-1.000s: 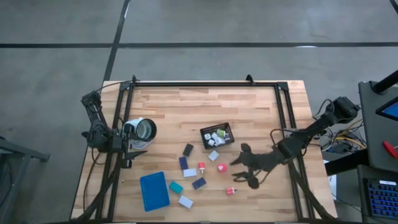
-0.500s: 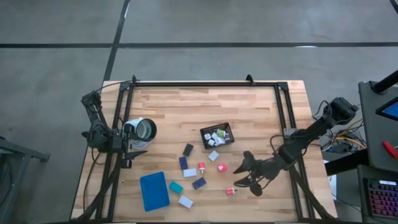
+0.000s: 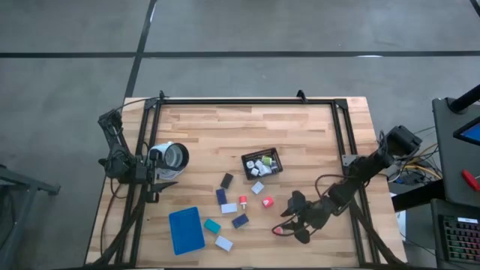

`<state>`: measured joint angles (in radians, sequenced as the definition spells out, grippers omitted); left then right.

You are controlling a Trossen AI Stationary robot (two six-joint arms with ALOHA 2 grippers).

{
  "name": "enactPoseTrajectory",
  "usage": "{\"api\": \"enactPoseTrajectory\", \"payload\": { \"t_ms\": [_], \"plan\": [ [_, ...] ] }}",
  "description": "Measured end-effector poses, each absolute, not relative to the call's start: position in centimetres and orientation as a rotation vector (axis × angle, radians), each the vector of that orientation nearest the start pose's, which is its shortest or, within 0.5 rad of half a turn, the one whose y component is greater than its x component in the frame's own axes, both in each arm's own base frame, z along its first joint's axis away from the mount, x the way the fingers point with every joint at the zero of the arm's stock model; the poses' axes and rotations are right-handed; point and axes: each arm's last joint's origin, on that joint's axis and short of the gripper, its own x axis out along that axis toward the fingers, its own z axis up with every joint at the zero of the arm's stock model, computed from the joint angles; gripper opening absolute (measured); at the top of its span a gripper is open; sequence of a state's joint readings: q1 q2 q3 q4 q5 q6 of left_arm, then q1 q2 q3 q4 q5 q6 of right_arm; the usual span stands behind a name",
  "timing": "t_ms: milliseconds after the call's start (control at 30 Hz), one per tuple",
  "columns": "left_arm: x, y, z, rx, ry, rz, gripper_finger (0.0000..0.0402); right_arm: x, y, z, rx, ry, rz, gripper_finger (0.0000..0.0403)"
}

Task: Pick & Place Office items
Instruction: Put the bottom pink white charger adapter into the black bin

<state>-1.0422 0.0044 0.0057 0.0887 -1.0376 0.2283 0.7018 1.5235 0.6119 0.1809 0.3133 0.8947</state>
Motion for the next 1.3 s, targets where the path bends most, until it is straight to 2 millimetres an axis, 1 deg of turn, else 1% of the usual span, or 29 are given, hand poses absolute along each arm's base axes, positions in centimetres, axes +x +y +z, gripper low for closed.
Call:
{"api": "enactPoseTrajectory", "payload": {
  "t_ms": [133, 267, 333, 433, 600, 833, 967, 1067, 1300],
  "plan": [
    [6.3, -5.9, 17.2, 0.151, -0.046, 0.000, 0.0225, 21.9, 17.9, 14.9, 0.536, 0.765, 0.031, 0.0221],
    [6.3, -5.9, 17.2, 0.151, -0.046, 0.001, 0.0225, 22.1, 18.3, 15.1, 0.490, 0.837, -0.119, 0.0221],
    [6.3, -5.9, 17.2, 0.151, -0.046, 0.001, 0.0225, 22.4, 18.8, 15.6, 0.448, 0.854, -0.167, 0.0221],
    [6.3, -5.9, 17.2, 0.151, -0.046, 0.001, 0.0225, 23.1, 19.8, 16.6, 0.422, 0.858, -0.182, 0.0221],
    [6.3, -5.9, 17.2, 0.151, -0.046, 0.000, 0.0225, 24.4, 21.5, 17.3, 0.353, 0.902, -0.173, 0.0221],
    [6.3, -5.9, 17.2, 0.151, -0.046, 0.001, 0.0225, 25.3, 23.5, 15.9, 0.108, 1.082, -0.116, 0.0221],
    [6.3, -5.9, 17.2, 0.151, -0.046, 0.000, 0.0225, 25.6, 24.5, 15.5, -0.009, 1.129, -0.099, 0.0221],
    [6.3, -5.9, 17.2, 0.151, -0.046, 0.001, 0.0225, 25.9, 24.9, 15.8, -0.024, 1.122, -0.104, 0.0221],
    [6.3, -5.9, 17.2, 0.151, -0.046, 0.000, 0.0225, 26.1, 24.9, 15.9, -0.038, 1.098, -0.085, 0.0221]
  ]
}}
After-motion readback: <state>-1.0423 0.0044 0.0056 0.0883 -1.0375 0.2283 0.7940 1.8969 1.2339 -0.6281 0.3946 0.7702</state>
